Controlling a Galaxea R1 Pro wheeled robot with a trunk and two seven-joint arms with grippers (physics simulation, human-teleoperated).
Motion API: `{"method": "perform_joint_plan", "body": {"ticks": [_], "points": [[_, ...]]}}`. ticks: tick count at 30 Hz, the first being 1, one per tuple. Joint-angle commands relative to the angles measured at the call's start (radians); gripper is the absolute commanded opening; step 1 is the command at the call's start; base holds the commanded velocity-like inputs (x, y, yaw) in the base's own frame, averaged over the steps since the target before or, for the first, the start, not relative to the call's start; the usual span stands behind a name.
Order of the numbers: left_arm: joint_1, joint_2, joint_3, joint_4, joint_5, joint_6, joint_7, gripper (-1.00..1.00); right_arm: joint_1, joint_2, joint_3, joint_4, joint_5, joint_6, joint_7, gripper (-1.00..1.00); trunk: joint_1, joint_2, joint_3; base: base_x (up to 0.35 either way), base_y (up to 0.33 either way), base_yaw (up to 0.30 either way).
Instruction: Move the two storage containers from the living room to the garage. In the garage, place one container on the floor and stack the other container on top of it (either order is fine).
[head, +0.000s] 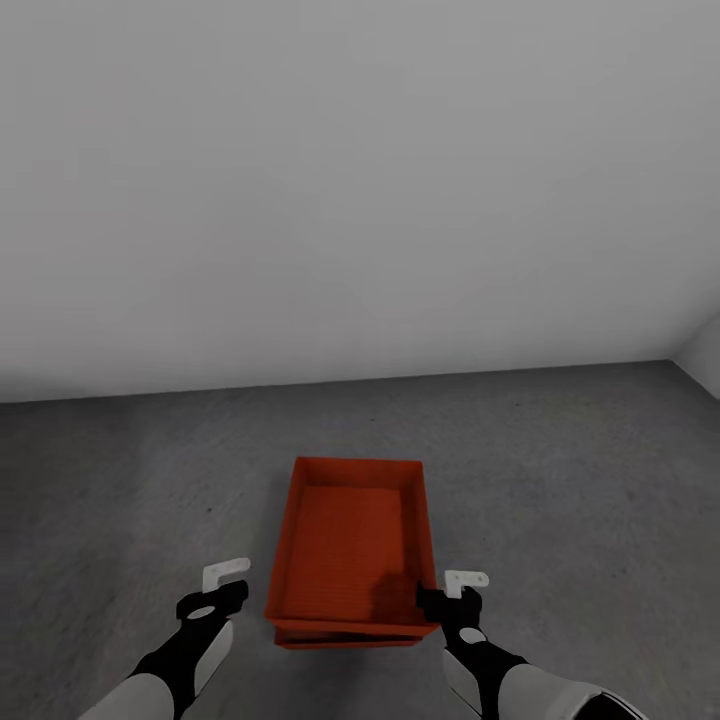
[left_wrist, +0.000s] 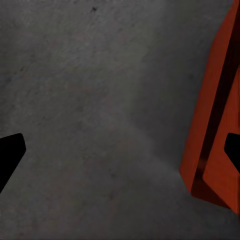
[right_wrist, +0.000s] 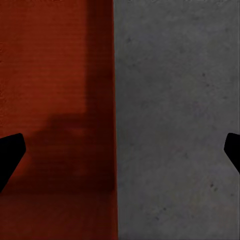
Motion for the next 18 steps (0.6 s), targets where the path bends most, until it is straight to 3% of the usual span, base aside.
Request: {"method": "perform_joint_plan", "body": {"ticks": [1,18], "points": [[0.000,0.000,-0.001,-0.001,0.009,0.000,0.003,1.00,0.000,0.000,0.008,0.000,-0.007,-0.002,-0.004,1.00,-0.004,0.007,0.003,0.000,0.000,0.000],[0.000,-0.009,0.000,-0.001,0.007,-0.001,0.003,1.00,0.000,0.000,0.008,0.000,-0.007,-0.004,-0.004,1.00,-0.069,0.126,0.056,0.000,0.000,0.000]]}}
